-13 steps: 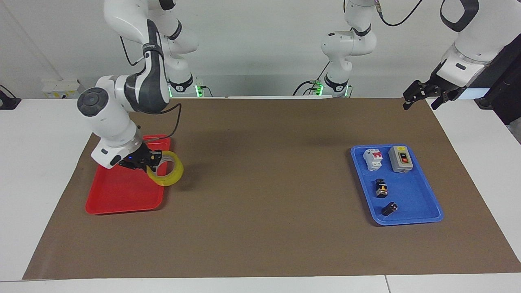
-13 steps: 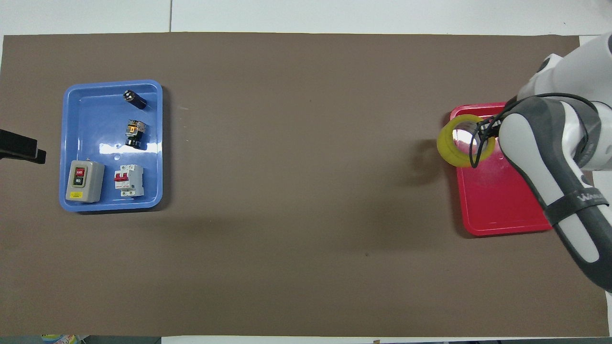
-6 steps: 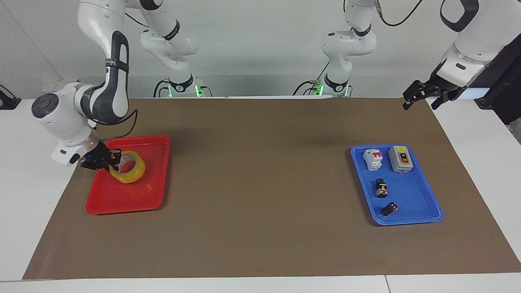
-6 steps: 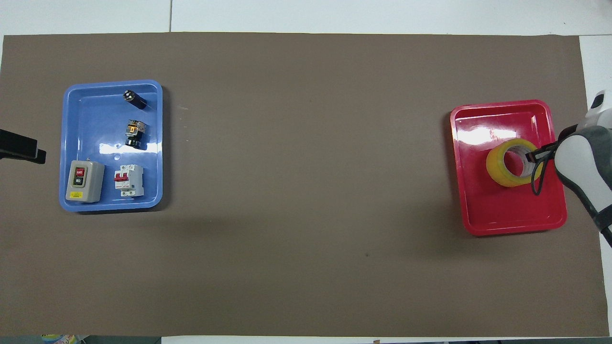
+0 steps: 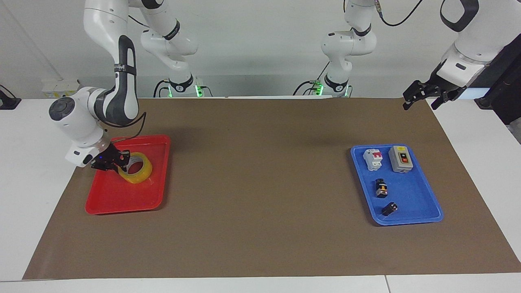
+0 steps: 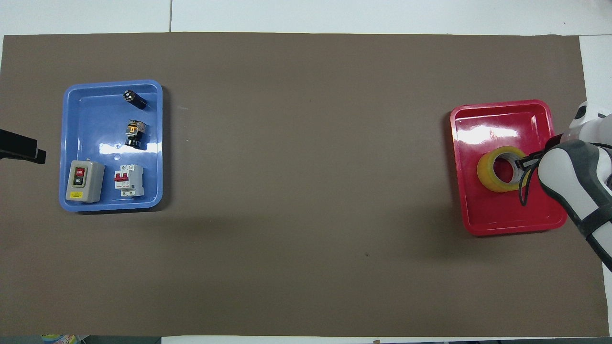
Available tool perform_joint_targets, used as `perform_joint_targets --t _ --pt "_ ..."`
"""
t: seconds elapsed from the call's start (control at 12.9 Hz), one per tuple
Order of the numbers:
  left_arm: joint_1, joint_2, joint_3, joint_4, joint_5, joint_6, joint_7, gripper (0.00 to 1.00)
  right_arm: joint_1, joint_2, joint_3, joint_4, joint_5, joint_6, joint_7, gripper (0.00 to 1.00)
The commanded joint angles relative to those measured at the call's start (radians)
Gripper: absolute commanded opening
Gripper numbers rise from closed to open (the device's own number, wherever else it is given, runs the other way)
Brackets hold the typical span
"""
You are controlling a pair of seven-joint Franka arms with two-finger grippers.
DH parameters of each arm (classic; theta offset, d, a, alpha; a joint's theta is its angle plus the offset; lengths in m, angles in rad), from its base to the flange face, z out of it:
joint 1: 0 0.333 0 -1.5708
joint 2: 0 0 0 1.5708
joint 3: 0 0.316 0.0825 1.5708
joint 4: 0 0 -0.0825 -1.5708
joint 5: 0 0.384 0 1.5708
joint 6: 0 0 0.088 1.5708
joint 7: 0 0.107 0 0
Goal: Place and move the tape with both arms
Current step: 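Open the right gripper and withdraw it from the tape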
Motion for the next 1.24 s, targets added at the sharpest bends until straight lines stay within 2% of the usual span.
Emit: perform_joint_targets --t 0.0,0.7,0.85,1.01,1.16 --pt "-0.001 -0.03 0.0 -0.03 0.01 -0.003 0.012 1.0 -0.006 -0.04 0.006 0.018 0.0 -0.042 0.0 1.0" --pt "-0.002 -0.03 0.0 -0.03 0.01 -0.003 0.012 1.0 0.006 -0.077 0.012 0.629 -0.004 -0.728 0.15 1.0" --pt "-0.001 -0.03 0.0 -0.03 0.01 -0.003 0.012 1.0 0.006 -0.107 0.015 0.654 -0.003 -0.794 0.197 1.0" --pt "-0.001 -0.03 0.0 -0.03 0.01 -0.003 0.012 1.0 0.009 -0.157 0.018 0.591 -0.033 -0.881 0.231 1.0" --pt "-0.002 -0.03 -0.002 -0.03 0.01 -0.003 0.011 1.0 0.026 -0.2 0.018 0.539 -0.058 -0.878 0.233 1.0"
